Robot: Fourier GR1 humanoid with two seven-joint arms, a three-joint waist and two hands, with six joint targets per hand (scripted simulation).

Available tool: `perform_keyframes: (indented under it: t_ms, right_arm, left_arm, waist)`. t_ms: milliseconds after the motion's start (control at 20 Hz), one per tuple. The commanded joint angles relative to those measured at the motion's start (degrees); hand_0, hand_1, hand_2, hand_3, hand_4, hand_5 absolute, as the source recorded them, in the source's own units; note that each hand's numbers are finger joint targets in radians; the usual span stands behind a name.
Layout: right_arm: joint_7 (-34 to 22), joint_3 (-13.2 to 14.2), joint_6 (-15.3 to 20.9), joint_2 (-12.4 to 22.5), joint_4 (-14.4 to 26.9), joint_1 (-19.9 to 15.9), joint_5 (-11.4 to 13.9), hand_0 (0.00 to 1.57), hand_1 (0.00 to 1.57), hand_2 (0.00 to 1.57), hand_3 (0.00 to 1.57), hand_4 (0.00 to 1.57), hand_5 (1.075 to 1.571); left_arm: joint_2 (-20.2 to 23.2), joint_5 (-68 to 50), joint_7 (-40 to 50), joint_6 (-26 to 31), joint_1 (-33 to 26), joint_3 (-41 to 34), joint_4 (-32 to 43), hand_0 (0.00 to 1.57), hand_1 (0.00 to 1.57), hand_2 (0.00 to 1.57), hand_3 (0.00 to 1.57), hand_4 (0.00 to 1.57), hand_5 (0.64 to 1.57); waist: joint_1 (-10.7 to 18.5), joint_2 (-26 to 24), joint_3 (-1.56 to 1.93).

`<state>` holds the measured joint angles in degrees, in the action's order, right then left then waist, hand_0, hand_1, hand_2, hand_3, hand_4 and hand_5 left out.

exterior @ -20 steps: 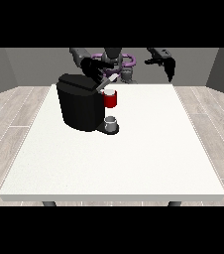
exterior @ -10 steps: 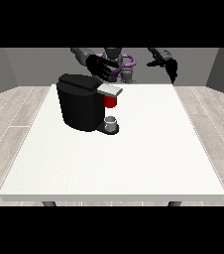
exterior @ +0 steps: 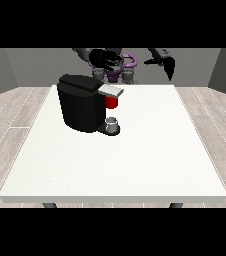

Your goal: Insert the coffee pod into the coffee machine and close the lid

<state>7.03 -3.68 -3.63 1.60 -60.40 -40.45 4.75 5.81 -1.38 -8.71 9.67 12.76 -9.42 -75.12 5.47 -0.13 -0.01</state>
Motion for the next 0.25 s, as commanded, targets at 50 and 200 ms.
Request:
perform_keyframes:
  t_ms: [50, 200]
  right_arm:
    - [4.0, -2.5, -0.1, -1.5, -4.4, 9.6, -7.5, 0.0, 0.0, 0.0, 0.0, 0.29, 1.571]
    - [2.5, -8.2, 2.5, -1.6, -8.2, 17.4, -9.4, 0.0, 0.0, 0.0, 0.0, 0.16, 1.571]
  left_arm:
    - [-1.3, -0.6, -3.0, 0.3, -3.3, 0.2, 1.0, 0.0, 0.0, 0.0, 0.0, 0.21, 1.571]
    - [0.0, -0.6, -3.7, -0.6, -3.5, -1.9, 3.8, 0.0, 0.0, 0.0, 0.0, 0.19, 1.571]
  waist:
    - [-2.7, -3.7, 0.01]
    - [-7.0, -6.5, 0.0]
